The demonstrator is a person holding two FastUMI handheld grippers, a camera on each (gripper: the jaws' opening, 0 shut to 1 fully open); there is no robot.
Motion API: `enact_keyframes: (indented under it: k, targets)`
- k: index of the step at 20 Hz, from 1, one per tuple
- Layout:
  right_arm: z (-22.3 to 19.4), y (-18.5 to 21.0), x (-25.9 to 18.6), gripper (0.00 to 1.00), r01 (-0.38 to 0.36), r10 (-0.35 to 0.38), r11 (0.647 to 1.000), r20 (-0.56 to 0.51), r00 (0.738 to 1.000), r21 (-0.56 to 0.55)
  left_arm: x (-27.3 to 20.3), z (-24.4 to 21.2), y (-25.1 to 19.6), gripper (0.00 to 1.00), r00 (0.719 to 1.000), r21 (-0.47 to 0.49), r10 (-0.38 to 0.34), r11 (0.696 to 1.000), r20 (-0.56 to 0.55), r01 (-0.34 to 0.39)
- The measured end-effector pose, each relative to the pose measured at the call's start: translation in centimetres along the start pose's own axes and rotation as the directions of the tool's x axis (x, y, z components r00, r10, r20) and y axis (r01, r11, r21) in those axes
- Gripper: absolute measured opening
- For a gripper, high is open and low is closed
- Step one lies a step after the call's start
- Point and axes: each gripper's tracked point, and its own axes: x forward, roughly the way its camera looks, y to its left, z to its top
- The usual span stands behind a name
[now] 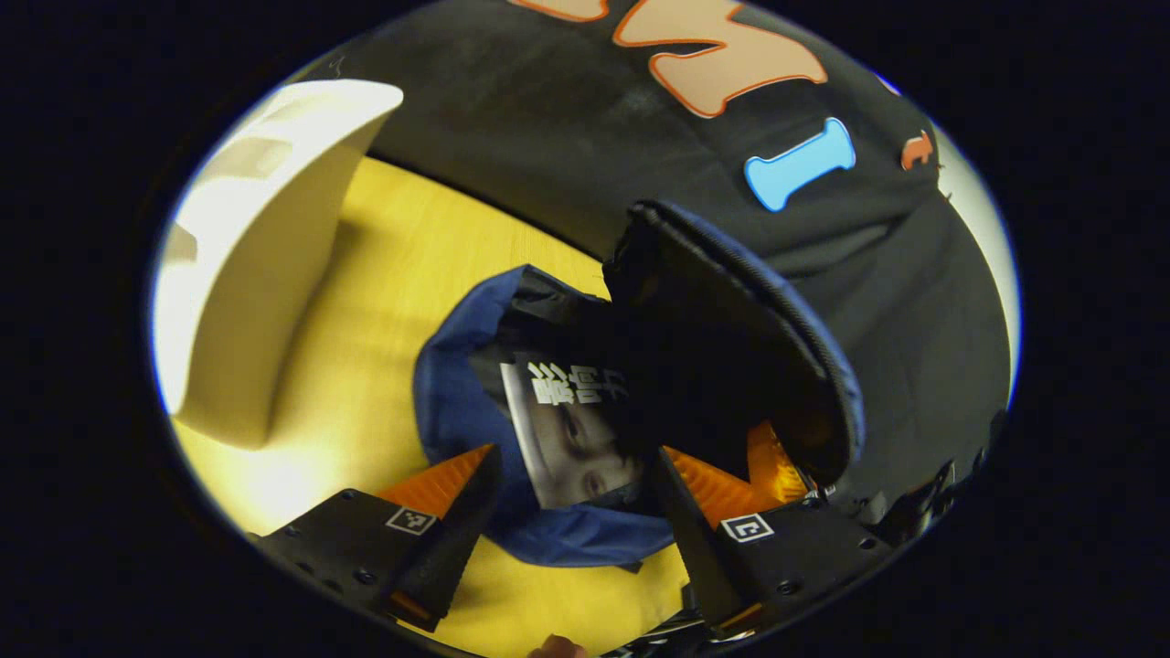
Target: Open the schoolbag, grab two books from the bookshelf and put them into the schoolbag.
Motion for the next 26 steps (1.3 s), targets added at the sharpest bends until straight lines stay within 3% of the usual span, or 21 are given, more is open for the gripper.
enact_keyframes:
  k: [1, 2, 6, 11, 15, 16, 17, 22, 26]
  targets:
    - [-0.1, 0.1, 0.0, 0.03, -0.002, 0.002, 1.000, -0.001, 1.000, -0.005, -1.4, 0.2, 0.0, 0.92, 1.000, 0.030, 0.005, 1.000, 0.006, -0.006]
    - [-0.1, 0.2, 0.0, 0.03, -0.003, 0.003, 1.000, -0.001, 1.000, -0.011, -2.6, 0.4, 0.0, 0.97, 1.000, 0.059, 0.009, 0.998, 0.012, -0.010]
    - [-0.3, 0.8, 0.0, 0.03, -0.011, 0.011, 0.999, -0.002, 1.000, -0.031, -8.5, 1.9, 0.3, 0.96, 1.000, 0.140, 0.026, 0.990, 0.018, -0.028]
    - [-0.4, 1.4, 0.0, 0.03, -0.020, 0.020, 0.998, -0.003, 1.000, -0.062, -16.1, 5.2, 1.7, 0.96, 0.997, 0.159, 0.057, 0.985, 0.053, -0.064]
    - [-0.5, 1.5, 0.0, 0.03, -0.018, 0.018, 0.997, -0.004, 1.000, -0.075, -21.9, 8.2, 3.7, 0.96, 0.987, 0.180, 0.128, 0.973, 0.101, -0.145]
    - [-0.5, 1.6, 0.0, 0.03, -0.017, 0.017, 0.997, -0.004, 1.000, -0.079, -23.4, 9.0, 4.3, 1.00, 0.983, 0.178, 0.146, 0.970, 0.114, -0.164]
    - [-0.5, 1.7, 0.1, 0.03, -0.017, 0.017, 0.996, -0.005, 1.000, -0.083, -24.9, 9.8, 4.9, 0.96, 0.978, 0.172, 0.160, 0.968, 0.130, -0.181]
    - [-0.5, 2.1, 0.0, 0.03, -0.027, 0.027, 0.995, -0.006, 1.000, -0.101, -30.8, 14.1, 8.9, 0.95, 0.942, 0.117, 0.257, 0.951, 0.216, -0.287]
    - [-0.7, 2.4, 0.0, 0.03, -0.032, 0.031, 0.993, -0.010, 0.999, -0.110, -35.4, 18.0, 14.5, 0.96, 0.885, 0.093, 0.381, 0.904, 0.267, -0.418]
